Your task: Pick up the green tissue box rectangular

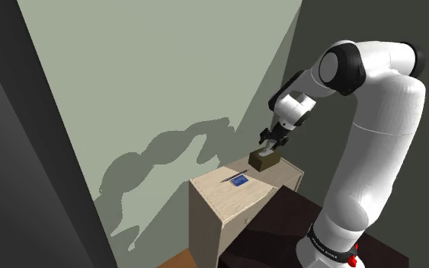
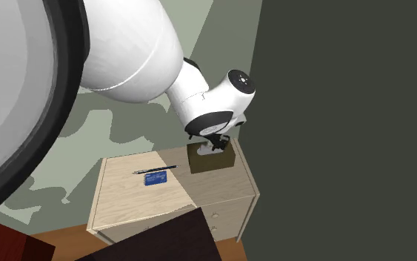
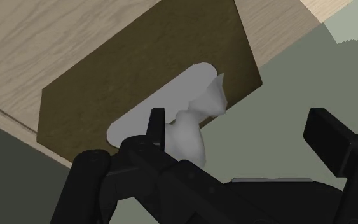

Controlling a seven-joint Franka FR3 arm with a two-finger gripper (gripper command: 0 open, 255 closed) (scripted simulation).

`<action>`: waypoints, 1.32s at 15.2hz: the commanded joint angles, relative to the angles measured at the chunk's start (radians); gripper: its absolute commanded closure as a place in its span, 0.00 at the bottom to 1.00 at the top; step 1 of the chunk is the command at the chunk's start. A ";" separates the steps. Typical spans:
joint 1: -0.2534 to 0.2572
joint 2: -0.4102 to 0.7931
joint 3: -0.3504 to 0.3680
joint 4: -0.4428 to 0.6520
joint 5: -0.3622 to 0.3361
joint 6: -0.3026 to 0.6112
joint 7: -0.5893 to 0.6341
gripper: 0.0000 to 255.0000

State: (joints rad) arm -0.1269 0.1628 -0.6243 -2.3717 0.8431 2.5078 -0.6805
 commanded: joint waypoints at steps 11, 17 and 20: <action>-0.030 0.083 0.035 0.012 0.127 0.017 -0.109 1.00; -0.024 0.069 0.029 0.009 0.108 0.015 -0.091 1.00; -0.010 0.025 0.009 0.002 0.044 0.006 -0.038 1.00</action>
State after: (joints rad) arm -0.1409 0.2006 -0.6090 -2.3691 0.9085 2.5173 -0.7365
